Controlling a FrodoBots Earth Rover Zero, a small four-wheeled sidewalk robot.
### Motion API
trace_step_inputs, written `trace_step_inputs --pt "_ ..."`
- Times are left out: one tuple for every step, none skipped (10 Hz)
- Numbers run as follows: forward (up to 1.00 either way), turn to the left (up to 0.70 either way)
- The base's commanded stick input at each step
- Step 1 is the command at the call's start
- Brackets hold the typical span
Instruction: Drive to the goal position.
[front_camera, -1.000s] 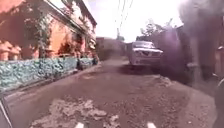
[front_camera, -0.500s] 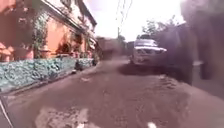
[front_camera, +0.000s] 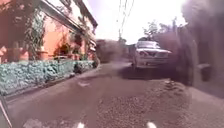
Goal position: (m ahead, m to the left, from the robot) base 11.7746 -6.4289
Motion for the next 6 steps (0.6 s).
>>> trace_step_inputs --pt "0.7 0.0" --pt "0.7 0.0" --pt "0.7 0.0" --pt "0.7 0.0" --pt "0.7 0.0" --pt "0.7 0.0"
